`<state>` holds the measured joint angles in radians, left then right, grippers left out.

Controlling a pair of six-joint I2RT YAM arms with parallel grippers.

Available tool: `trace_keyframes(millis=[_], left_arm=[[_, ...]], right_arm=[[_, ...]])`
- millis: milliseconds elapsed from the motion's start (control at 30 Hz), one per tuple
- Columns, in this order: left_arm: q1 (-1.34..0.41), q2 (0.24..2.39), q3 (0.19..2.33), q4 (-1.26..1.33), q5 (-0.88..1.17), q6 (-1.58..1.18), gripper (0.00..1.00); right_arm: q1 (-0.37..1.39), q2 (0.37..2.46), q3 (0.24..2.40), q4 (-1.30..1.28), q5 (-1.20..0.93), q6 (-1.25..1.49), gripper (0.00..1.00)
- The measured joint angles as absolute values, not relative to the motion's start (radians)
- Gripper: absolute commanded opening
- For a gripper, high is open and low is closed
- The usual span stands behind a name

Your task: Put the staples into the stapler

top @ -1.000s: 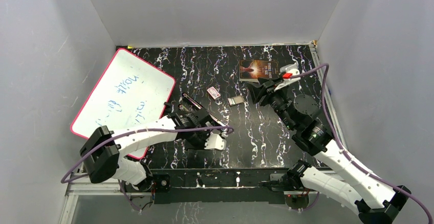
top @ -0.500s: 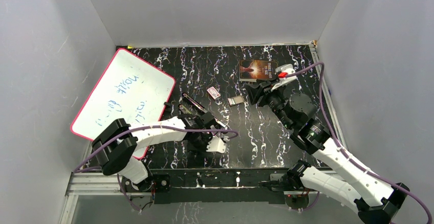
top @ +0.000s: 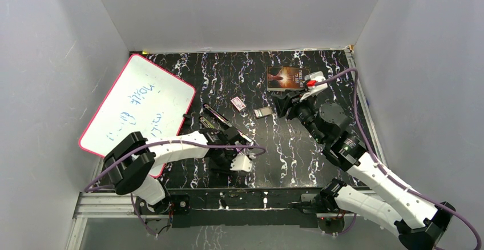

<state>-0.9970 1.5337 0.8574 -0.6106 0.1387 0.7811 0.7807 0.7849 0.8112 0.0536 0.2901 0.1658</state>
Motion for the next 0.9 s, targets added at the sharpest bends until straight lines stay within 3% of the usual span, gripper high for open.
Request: trace_keyframes(millis=[133, 400, 533, 600, 667, 900], left_arm=[[-0.997, 1.480, 0.857, -0.585, 0.137, 0.759, 0.44], [-0.958, 1.179, 0.857, -0.425, 0.153, 0.641, 0.45], [-0.815, 1.120, 0.857, -0.321, 0.202, 0.507, 0.49], [-0.701, 1.118, 0.858, -0.262, 0.223, 0.408, 0.66], [-0.583, 1.134, 0.868, -0.216, 0.221, 0.296, 0.74], [-0.330, 1.285, 0.995, -0.109, 0.163, -0.038, 0.77]], right_arm=[[0.781, 0.787, 0.811, 0.054, 0.293, 0.166, 0.61], [0.781, 0.714, 0.786, 0.115, 0.303, 0.164, 0.63], [0.781, 0.690, 0.777, 0.138, 0.361, 0.162, 0.69], [0.780, 0.706, 0.777, 0.136, 0.376, 0.161, 0.70], [0.779, 0.763, 0.789, 0.117, 0.363, 0.154, 0.69], [0.806, 1.069, 0.844, 0.038, 0.164, 0.113, 0.70]])
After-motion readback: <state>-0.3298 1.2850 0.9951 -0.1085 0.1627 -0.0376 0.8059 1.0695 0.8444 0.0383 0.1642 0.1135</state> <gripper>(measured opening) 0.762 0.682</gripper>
